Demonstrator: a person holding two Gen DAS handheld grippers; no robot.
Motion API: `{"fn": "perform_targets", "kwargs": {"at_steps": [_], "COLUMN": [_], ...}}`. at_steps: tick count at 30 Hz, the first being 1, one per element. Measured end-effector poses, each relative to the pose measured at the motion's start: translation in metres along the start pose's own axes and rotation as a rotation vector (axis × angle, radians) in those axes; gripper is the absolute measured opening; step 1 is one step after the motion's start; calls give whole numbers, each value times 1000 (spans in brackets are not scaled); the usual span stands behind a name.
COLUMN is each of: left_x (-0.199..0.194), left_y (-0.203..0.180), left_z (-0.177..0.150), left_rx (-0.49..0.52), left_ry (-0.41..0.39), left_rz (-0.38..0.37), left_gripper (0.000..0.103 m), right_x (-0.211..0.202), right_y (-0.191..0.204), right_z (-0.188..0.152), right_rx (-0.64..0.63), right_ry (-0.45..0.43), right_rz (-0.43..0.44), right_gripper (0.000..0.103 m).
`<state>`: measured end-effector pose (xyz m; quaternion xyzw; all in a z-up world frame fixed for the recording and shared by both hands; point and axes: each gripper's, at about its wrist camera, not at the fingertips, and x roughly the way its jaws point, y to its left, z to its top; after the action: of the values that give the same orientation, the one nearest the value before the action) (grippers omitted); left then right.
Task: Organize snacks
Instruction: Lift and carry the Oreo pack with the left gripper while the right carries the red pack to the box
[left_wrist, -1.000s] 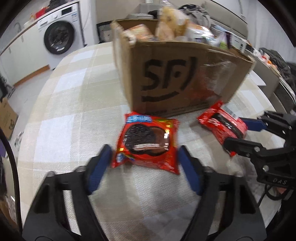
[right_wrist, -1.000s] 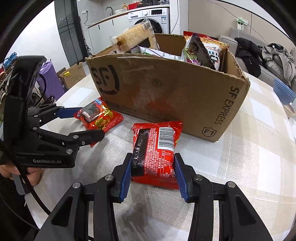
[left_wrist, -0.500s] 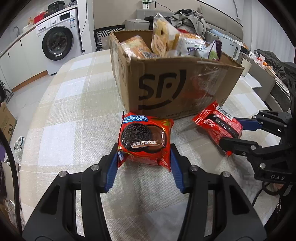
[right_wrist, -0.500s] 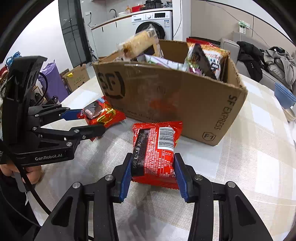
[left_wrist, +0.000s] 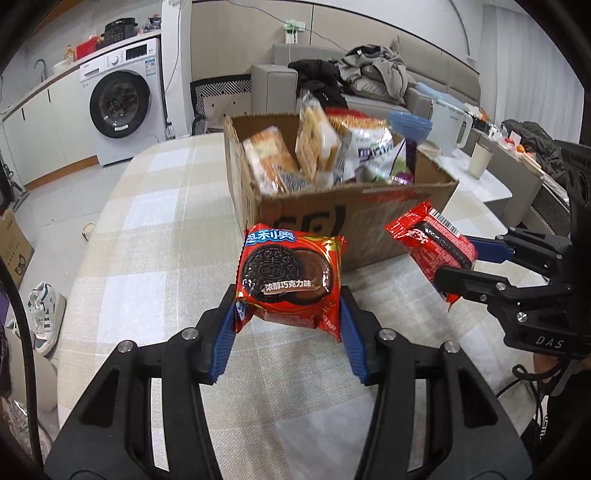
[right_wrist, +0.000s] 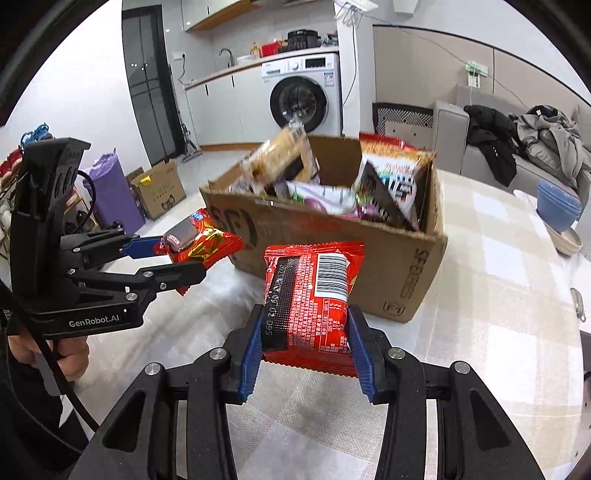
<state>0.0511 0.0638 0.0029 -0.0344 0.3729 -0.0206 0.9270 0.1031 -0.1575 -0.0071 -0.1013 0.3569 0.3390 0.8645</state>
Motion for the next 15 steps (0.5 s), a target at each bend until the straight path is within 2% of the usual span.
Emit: {"fn": "perform_targets", "kwargs": {"at_steps": [8,15], "left_x": [-38,-57], "left_y": [-3,-4], "left_z": [7,9], "left_rx": [-32,-53], "left_ry": [-71,-96], "left_rz": [-5,-6], "left_gripper": [48,48], "right_x": [-25,-32], "right_y": [-2,-3], "right_z": [8,18], "right_rx": [21,37], "right_ry": [-70,-112], "right_rz": [-4,-3], "right_gripper": [44,44]}}
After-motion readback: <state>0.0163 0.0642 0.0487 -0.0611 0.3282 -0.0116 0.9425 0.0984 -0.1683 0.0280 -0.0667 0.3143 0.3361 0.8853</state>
